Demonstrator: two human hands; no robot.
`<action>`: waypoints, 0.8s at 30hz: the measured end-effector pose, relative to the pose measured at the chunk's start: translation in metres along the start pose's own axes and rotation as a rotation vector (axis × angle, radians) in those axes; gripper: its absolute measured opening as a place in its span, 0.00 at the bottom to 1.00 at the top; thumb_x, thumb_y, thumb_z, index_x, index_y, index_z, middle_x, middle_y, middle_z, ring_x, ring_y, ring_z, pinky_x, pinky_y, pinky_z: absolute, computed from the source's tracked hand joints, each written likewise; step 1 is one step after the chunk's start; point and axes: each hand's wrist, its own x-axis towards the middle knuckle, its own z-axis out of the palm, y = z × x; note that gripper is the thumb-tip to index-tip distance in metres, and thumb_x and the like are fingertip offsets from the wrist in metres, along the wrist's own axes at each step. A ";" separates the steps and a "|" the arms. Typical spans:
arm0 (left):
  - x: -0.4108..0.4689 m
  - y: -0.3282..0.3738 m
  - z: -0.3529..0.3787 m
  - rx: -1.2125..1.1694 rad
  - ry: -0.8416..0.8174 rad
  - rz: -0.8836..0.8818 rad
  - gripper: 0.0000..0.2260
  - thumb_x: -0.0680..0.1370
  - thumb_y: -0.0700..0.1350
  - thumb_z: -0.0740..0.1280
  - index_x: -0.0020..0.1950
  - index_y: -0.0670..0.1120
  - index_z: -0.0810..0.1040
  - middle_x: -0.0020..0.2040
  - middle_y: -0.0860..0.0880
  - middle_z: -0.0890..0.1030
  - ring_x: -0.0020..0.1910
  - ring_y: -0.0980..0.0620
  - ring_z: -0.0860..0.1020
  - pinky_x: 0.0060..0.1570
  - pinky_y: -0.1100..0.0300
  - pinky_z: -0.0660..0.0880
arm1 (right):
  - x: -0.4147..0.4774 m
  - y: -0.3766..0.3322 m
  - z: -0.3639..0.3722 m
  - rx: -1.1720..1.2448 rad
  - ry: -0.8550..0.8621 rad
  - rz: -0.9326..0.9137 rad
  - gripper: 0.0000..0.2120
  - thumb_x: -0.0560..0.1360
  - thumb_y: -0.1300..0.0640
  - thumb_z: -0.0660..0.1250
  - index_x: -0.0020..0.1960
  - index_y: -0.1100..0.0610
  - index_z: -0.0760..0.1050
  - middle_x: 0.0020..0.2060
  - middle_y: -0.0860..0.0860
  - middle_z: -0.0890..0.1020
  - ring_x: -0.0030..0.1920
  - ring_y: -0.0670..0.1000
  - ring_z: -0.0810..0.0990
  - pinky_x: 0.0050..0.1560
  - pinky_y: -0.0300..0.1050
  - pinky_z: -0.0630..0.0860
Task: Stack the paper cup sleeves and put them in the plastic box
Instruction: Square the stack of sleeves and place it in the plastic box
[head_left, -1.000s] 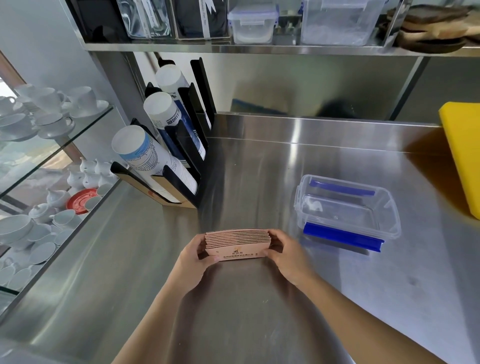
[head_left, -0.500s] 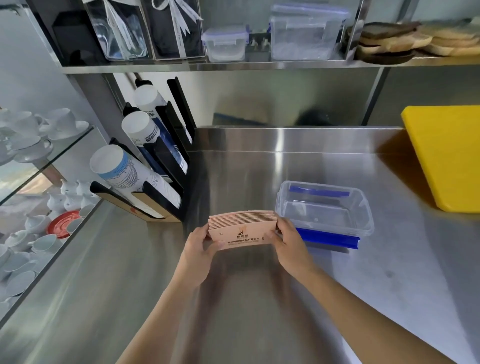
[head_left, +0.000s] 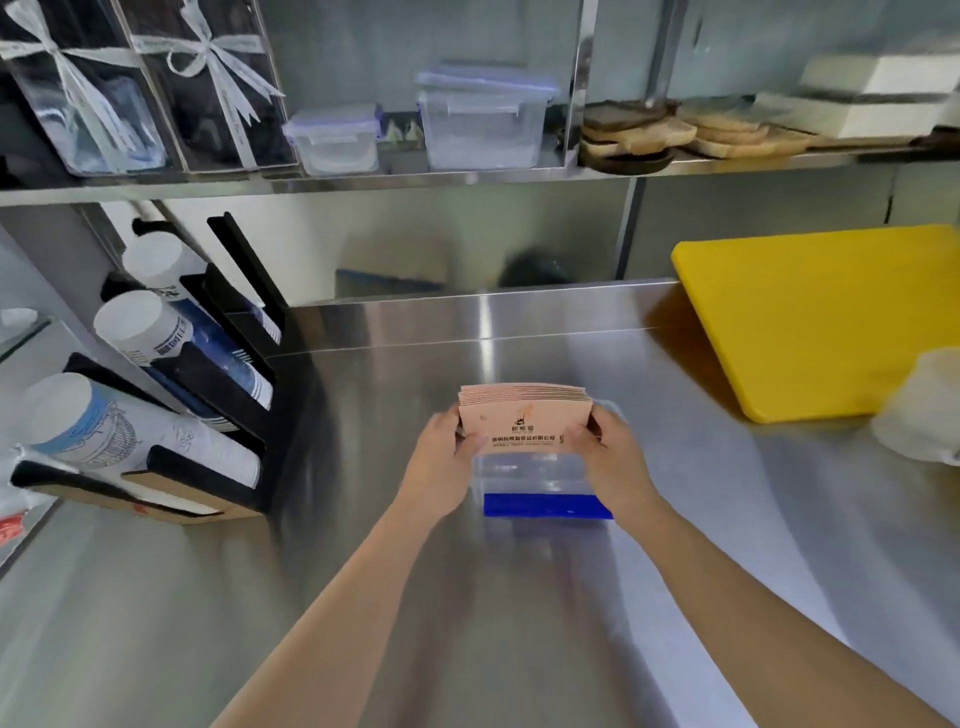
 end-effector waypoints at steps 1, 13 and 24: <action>0.005 0.005 0.004 -0.014 -0.008 -0.005 0.13 0.78 0.41 0.60 0.62 0.46 0.73 0.59 0.45 0.77 0.56 0.49 0.76 0.61 0.55 0.72 | 0.005 0.001 -0.005 -0.016 0.009 0.014 0.11 0.77 0.68 0.56 0.55 0.61 0.74 0.48 0.53 0.78 0.50 0.53 0.76 0.56 0.48 0.73; 0.049 0.011 0.043 0.066 -0.079 -0.250 0.15 0.78 0.39 0.58 0.64 0.44 0.72 0.59 0.43 0.80 0.53 0.44 0.77 0.49 0.55 0.72 | 0.050 0.030 -0.019 -0.097 -0.031 0.349 0.14 0.74 0.69 0.55 0.53 0.65 0.77 0.50 0.58 0.81 0.48 0.56 0.78 0.48 0.49 0.76; 0.072 0.027 0.054 0.400 -0.256 -0.374 0.13 0.77 0.34 0.55 0.61 0.38 0.70 0.60 0.40 0.77 0.47 0.48 0.72 0.47 0.58 0.70 | 0.077 0.039 -0.012 -0.185 -0.119 0.533 0.12 0.75 0.69 0.56 0.56 0.63 0.70 0.49 0.58 0.77 0.52 0.58 0.77 0.45 0.49 0.79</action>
